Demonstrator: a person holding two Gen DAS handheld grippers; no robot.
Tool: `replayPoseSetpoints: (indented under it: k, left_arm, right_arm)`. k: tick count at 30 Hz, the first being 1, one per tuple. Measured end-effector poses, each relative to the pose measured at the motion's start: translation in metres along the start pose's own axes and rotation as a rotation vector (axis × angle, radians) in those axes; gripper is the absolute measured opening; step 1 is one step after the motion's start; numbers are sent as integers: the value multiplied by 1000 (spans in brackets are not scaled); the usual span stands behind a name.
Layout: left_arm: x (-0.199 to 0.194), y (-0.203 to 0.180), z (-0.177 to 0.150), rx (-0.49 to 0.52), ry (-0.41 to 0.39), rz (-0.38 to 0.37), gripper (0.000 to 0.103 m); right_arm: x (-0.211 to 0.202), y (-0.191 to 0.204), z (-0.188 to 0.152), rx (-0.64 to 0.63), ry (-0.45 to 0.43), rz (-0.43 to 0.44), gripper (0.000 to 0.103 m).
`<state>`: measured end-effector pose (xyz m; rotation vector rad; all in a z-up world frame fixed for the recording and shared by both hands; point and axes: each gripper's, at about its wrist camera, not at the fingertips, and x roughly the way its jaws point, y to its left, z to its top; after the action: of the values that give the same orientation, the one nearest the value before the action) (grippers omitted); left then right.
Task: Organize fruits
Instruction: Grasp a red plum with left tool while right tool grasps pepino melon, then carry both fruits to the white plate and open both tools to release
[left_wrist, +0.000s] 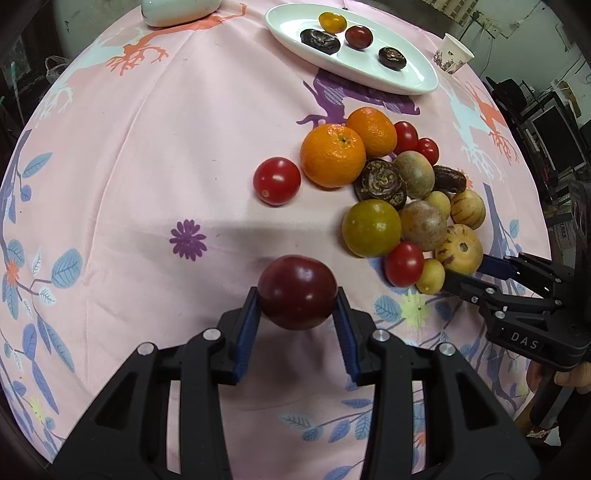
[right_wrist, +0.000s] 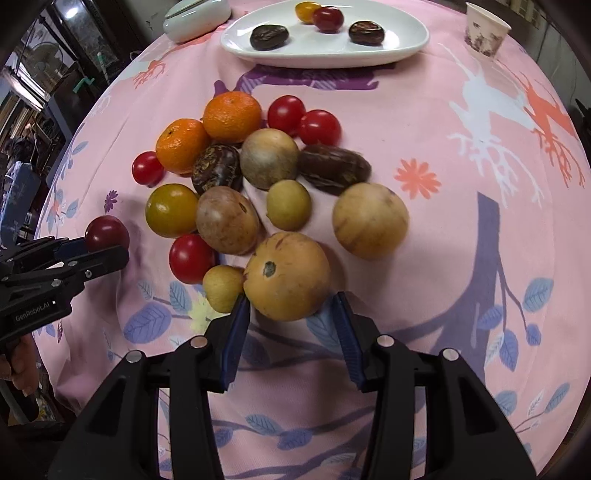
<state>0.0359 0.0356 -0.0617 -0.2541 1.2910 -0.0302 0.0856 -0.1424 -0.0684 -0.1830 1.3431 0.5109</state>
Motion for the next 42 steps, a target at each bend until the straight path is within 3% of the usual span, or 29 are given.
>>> replayPoseSetpoints:
  k: [10, 18, 25, 34, 42]
  left_arm:
    - [3, 4, 4, -16, 8, 1, 40]
    - [-5, 0, 6, 2, -5, -3, 40]
    - [-33, -14, 25, 60, -72, -27, 40]
    - [-45, -32, 79, 117, -136, -34, 40]
    - [-25, -52, 154, 157, -166, -34, 40]
  right_arm:
    - [2, 6, 12, -37, -9, -36, 45]
    - [-21, -22, 0, 57, -41, -6, 45]
    - [-54, -49, 2, 151, -119, 33, 45]
    - [-88, -62, 56, 166, -240, 65, 45]
    - [-69, -69, 126, 141, -264, 73, 46]
